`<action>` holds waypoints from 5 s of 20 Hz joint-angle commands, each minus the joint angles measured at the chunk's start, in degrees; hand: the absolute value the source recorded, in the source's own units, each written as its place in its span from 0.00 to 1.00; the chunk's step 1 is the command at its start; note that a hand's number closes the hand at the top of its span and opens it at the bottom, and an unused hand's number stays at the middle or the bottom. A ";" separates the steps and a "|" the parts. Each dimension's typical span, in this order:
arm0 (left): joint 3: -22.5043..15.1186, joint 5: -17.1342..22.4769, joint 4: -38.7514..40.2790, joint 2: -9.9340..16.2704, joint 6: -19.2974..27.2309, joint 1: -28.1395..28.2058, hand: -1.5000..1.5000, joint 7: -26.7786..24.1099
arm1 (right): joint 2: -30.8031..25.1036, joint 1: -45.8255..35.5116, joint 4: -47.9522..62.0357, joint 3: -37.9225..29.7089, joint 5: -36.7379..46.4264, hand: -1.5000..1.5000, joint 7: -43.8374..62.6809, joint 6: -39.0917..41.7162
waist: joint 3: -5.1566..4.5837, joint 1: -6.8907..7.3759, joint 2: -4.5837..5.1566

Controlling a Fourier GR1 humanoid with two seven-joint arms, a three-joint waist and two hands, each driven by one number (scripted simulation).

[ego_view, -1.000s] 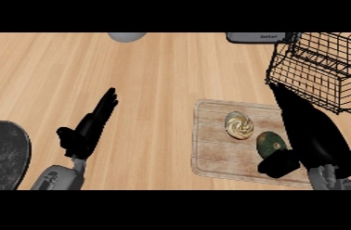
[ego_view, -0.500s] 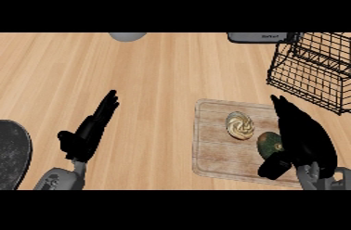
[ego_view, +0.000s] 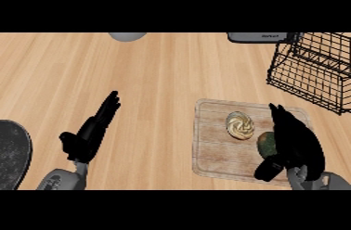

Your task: Pick the squash from the cutting board and place it in the tiered basket

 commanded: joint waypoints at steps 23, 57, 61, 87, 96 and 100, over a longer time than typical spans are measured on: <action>5.00 -4.07 -2.47 -2.57 -3.91 2.44 0.50 1.98 | 9.19 10.49 5.68 -8.95 14.28 1.00 -15.41 -4.53 | 0.07 0.16 0.03; 5.83 -8.57 -1.65 -8.05 -4.24 0.56 0.50 3.48 | -32.14 4.92 44.75 -69.82 -26.27 1.00 -76.96 11.20 | 0.10 0.51 0.19; 8.15 -8.35 1.82 -6.43 -6.11 -2.22 0.50 1.55 | -33.92 -7.82 45.60 -63.87 -26.90 1.00 -66.64 10.80 | 0.05 1.48 0.42; 7.92 -10.25 1.96 -9.06 -6.68 -3.47 0.50 2.46 | -17.77 -51.43 79.28 -39.79 -9.69 1.00 -63.64 0.32 | 0.11 2.50 0.95; 8.65 -9.49 -0.89 -7.88 -8.48 -1.83 0.50 3.89 | -14.20 -57.76 86.49 -44.22 -13.58 1.00 -60.96 3.35 | 0.11 2.18 0.69; 8.99 -9.48 -2.85 -7.65 -7.67 -0.33 0.50 4.30 | -11.74 -59.59 91.35 -49.08 -18.54 1.00 -48.34 3.65 | 0.09 2.39 0.48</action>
